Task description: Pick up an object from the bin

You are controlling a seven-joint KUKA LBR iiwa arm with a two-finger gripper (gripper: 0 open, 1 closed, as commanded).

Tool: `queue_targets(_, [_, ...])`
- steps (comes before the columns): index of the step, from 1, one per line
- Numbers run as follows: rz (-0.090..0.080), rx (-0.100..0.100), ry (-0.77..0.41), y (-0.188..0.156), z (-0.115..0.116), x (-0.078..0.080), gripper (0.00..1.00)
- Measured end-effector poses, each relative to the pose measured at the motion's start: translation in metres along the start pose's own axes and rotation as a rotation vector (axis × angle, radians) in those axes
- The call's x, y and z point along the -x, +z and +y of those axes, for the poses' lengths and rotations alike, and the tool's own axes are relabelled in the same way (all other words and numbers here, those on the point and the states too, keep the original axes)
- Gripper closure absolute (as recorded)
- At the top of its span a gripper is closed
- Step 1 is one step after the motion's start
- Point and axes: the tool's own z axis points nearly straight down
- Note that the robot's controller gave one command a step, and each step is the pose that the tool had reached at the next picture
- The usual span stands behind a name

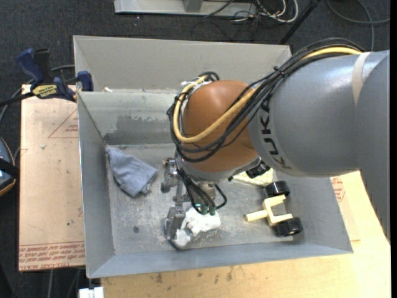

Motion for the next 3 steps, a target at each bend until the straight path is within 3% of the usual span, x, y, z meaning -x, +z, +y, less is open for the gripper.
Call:
queue_targets(1, [-0.008,0.002,0.003,-0.004,-0.001,0.002,0.0])
queue_targets(2, [-0.016,0.002,-0.199,0.026,-0.006,0.006,0.0])
queue_targets(3, [-0.012,0.0,-0.358,0.062,-0.028,0.049,0.0])
